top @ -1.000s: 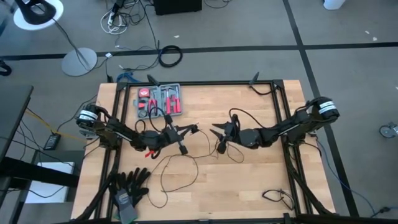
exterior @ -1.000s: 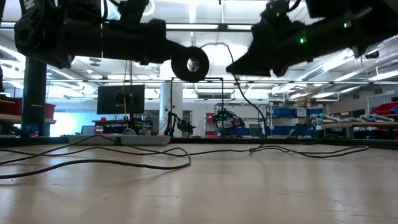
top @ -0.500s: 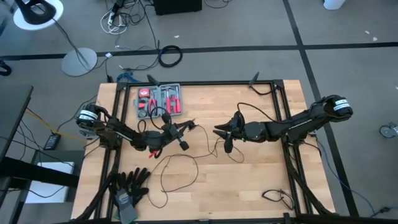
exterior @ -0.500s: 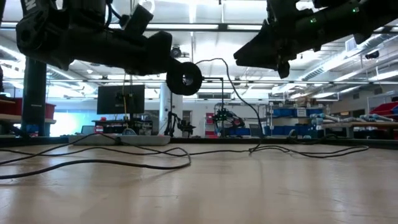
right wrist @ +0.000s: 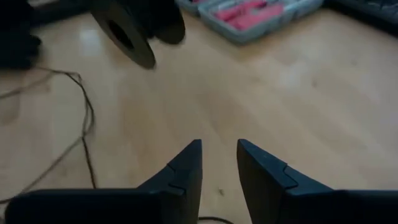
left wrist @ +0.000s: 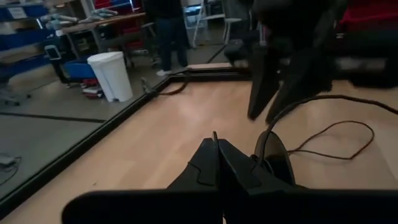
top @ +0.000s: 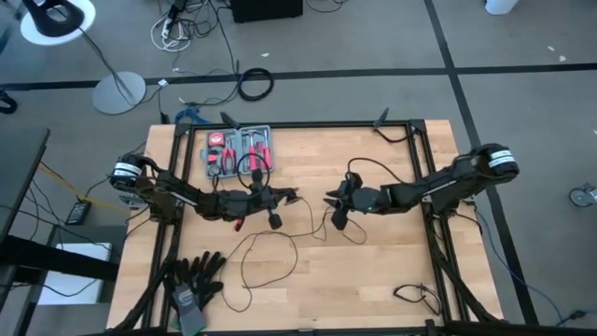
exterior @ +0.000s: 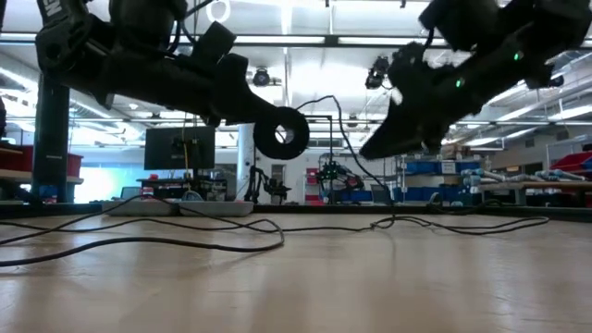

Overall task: Coil cords
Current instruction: Coil the black wire onto the spool

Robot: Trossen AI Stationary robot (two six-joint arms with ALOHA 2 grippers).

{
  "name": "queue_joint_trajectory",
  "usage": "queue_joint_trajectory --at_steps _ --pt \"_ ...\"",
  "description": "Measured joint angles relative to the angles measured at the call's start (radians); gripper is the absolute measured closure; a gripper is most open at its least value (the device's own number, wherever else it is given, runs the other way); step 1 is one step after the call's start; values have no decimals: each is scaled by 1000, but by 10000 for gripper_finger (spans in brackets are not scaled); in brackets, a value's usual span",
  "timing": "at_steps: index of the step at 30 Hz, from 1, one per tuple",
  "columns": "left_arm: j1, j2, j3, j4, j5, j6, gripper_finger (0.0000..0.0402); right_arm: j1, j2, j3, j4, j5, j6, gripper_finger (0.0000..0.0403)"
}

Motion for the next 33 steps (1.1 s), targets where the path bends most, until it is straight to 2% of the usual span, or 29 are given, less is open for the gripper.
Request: queue_joint_trajectory --at_steps 2,6,9,12,15,23,26,29,33 --pt "0 0 0 12 8 1 401 0 58 0 49 0 1 299" --pt "0 -1 0 23 44 -1 401 0 167 0 306 -12 -83 296" --pt "0 -1 0 36 51 -1 401 -5 234 1 484 -68 -184 296" --pt "0 -1 0 43 54 -2 401 -18 274 1 595 -125 -216 296" --pt "0 -1 0 48 54 -2 401 -28 289 1 618 -167 -214 297" --pt "0 -1 0 72 97 -2 401 -53 292 1 686 -193 -245 297" --pt "0 -1 0 80 102 -2 401 -66 292 1 692 -242 -244 304" --pt "0 -1 1 90 105 -2 401 -71 292 1 700 -282 -244 323" --pt "0 -1 1 90 119 -2 401 -72 292 1 720 -322 -252 368"
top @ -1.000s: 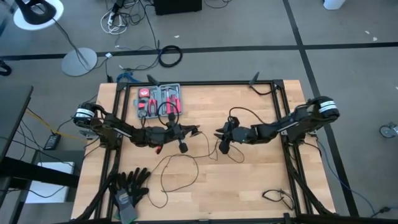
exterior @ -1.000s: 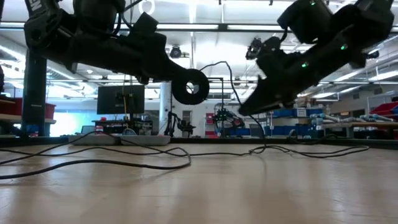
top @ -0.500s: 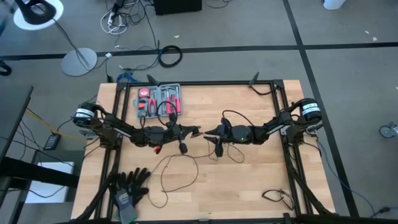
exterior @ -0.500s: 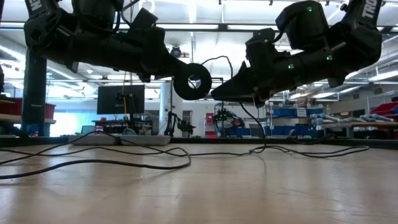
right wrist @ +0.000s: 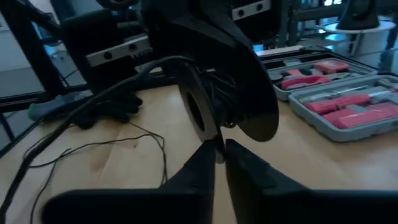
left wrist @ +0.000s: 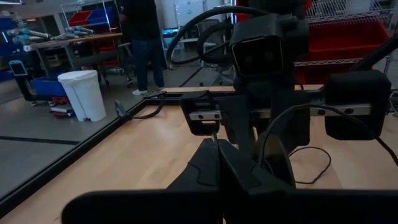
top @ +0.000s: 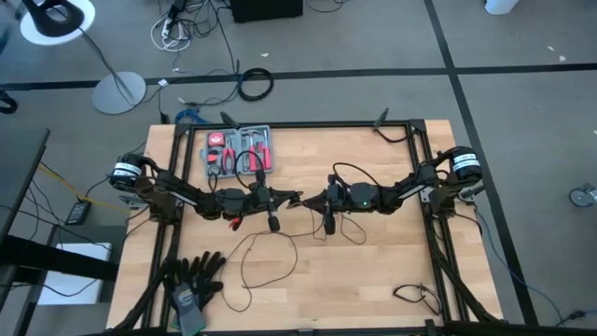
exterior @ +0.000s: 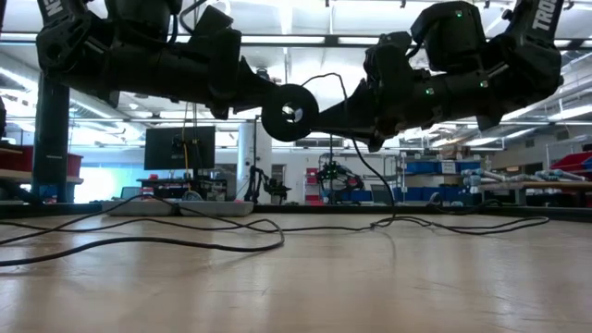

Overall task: Coil cords
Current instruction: Coil the black wire onto the spool

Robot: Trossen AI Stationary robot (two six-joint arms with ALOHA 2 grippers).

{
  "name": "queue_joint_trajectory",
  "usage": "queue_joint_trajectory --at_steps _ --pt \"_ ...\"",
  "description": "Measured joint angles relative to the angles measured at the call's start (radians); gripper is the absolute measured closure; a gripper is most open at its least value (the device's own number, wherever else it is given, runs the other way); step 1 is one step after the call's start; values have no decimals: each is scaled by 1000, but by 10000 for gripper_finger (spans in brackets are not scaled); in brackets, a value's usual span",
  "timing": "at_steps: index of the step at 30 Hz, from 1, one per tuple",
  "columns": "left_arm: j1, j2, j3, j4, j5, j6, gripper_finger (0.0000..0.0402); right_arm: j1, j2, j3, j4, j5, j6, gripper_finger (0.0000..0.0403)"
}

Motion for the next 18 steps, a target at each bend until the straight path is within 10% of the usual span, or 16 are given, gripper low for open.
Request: queue_joint_trajectory --at_steps 18 --pt "-1 0 0 -64 17 -80 400 0 -34 0 -92 -24 6 401"
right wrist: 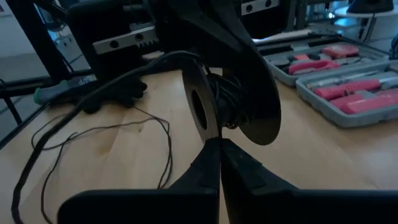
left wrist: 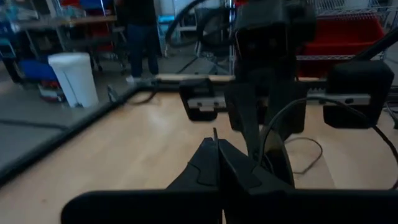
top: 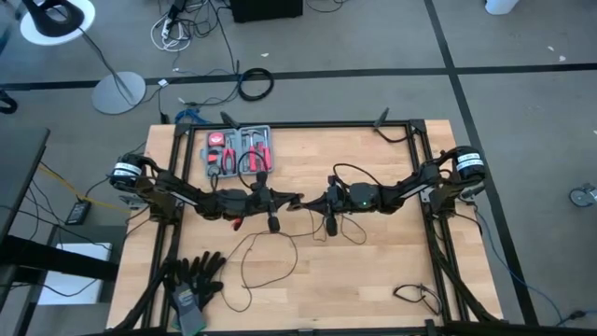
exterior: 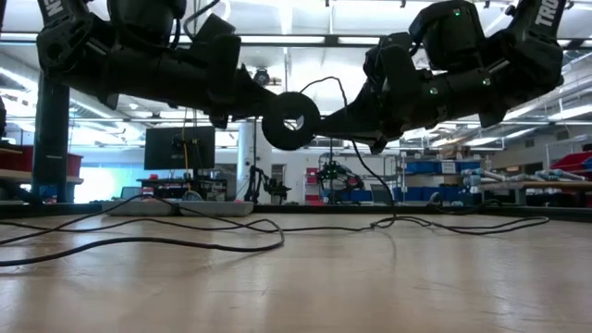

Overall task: Coil cords
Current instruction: Coil the black wire onto the spool

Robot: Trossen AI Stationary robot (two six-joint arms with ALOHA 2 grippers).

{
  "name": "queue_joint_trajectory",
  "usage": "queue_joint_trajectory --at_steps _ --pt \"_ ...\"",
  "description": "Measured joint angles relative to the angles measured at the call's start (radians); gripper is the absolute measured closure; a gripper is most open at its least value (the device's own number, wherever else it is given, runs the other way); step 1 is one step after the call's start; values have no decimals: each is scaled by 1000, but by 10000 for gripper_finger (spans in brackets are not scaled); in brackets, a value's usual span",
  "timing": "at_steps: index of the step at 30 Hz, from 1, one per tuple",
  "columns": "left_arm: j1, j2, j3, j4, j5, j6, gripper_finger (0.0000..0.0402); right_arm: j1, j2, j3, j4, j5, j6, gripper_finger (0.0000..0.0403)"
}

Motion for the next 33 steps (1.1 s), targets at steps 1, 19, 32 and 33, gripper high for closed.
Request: queue_joint_trajectory --at_steps 1,19,32,33 --pt "0 0 1 -18 0 -9 400 0 -4 0 -13 0 1 402" --pt "98 0 19 -275 280 -240 399 0 -12 0 -124 -13 30 402" --pt "127 0 158 -577 335 -232 399 0 -12 -3 -125 -16 26 402" --pt "127 0 158 -577 335 -233 399 0 -12 -3 -124 -16 24 402"
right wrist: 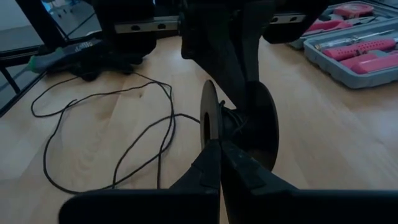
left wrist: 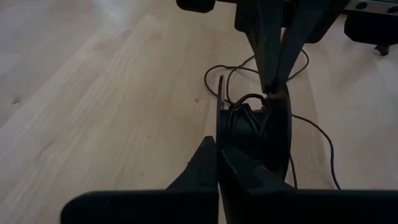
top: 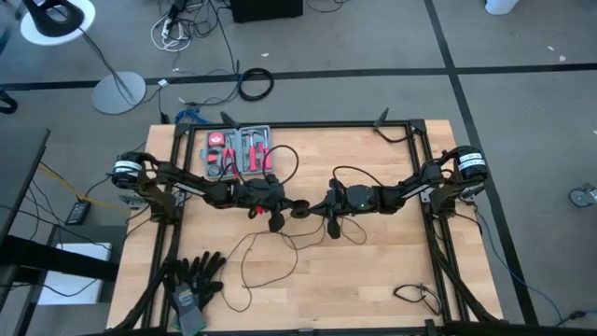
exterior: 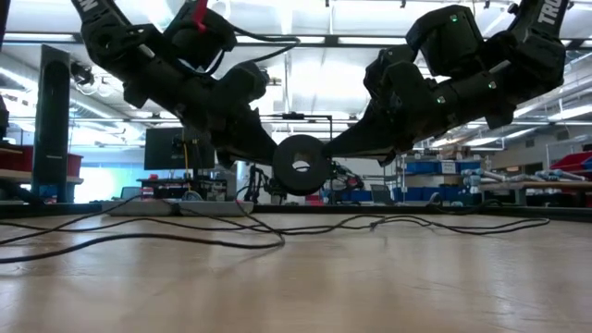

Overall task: Coil cords
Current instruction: Coil the black wire onto the spool

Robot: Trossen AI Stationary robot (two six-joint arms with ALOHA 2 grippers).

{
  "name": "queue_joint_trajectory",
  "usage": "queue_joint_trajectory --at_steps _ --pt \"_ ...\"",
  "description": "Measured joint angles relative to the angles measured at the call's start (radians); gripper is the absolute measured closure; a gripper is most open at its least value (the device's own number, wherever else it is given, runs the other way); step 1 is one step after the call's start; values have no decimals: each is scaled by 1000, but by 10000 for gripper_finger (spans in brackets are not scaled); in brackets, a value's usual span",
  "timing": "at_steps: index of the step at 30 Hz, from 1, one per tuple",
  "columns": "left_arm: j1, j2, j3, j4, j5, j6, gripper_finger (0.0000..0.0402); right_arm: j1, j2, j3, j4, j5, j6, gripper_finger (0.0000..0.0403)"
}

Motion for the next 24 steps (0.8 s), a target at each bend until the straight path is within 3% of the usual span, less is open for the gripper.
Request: queue_joint_trajectory --at_steps 24 --pt "0 1 3 42 111 26 399 19 -1 -27 36 -10 -30 402"
